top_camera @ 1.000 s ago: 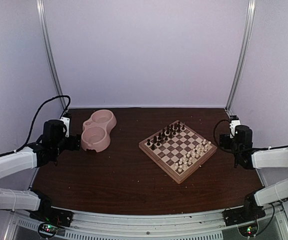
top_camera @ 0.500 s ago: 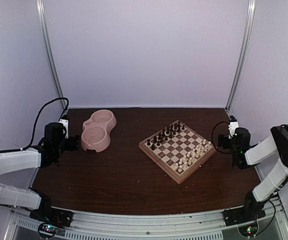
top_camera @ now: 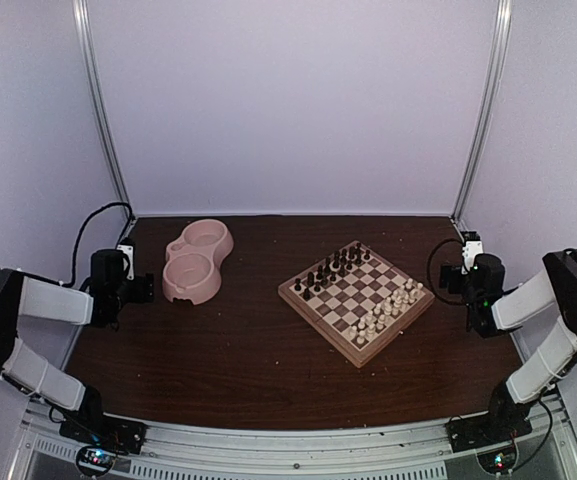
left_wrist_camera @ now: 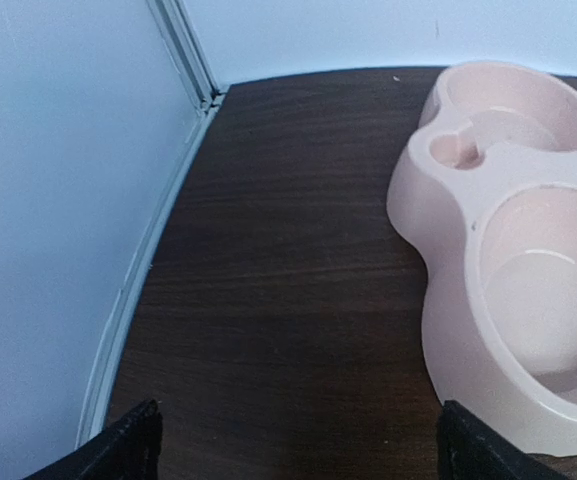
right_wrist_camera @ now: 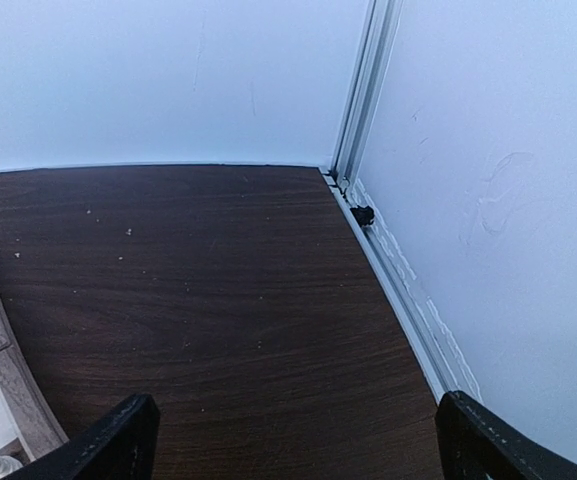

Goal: Set up the chess pieces on the board
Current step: Reset both arms

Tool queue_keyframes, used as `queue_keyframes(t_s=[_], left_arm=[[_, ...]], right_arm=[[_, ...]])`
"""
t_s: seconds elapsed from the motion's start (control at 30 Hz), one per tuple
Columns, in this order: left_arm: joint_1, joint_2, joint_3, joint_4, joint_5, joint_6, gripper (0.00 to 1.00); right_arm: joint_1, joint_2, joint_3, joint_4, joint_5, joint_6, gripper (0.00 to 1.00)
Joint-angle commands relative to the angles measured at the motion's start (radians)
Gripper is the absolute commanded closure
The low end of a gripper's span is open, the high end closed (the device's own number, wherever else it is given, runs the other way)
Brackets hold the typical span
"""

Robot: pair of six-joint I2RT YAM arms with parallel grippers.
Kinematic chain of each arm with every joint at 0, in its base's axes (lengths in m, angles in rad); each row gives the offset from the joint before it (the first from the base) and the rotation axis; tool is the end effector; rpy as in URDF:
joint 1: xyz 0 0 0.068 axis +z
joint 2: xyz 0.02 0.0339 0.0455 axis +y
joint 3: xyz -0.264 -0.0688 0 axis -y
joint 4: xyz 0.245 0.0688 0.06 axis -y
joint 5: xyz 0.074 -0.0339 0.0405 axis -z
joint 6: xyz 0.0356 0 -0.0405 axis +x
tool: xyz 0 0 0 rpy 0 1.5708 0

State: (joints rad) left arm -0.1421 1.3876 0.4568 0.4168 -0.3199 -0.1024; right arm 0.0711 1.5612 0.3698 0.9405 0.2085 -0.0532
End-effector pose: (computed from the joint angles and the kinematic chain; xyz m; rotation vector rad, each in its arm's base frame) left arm 0.2592 -0.0258 0.1594 -0.1525 2.0557 0.1825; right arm 0.2692 0.0118 0.1451 0.0343 1.8194 -0.1772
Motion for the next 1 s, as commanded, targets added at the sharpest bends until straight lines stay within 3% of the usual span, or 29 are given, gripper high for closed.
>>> queue_keyframes(t_s=[0.0, 0.17, 0.23, 0.97], left_arm=[[0.009, 0.062, -0.017, 0.182, 0.091, 0.103, 0.06], [0.066, 0.176, -0.126, 0.521, 0.169, 0.113, 0.02], [0.078, 0.171, -0.112, 0.463, 0.189, 0.106, 0.02], [0.091, 0.183, -0.107, 0.478, 0.217, 0.105, 0.02]], right_arm=[[-0.004, 0.0, 0.011, 0.029, 0.008, 0.01, 0.0], [-0.004, 0.0, 0.01, 0.029, 0.009, 0.01, 0.0], [-0.004, 0.0, 0.01, 0.03, 0.009, 0.011, 0.0], [-0.004, 0.0, 0.011, 0.029, 0.008, 0.01, 0.0]])
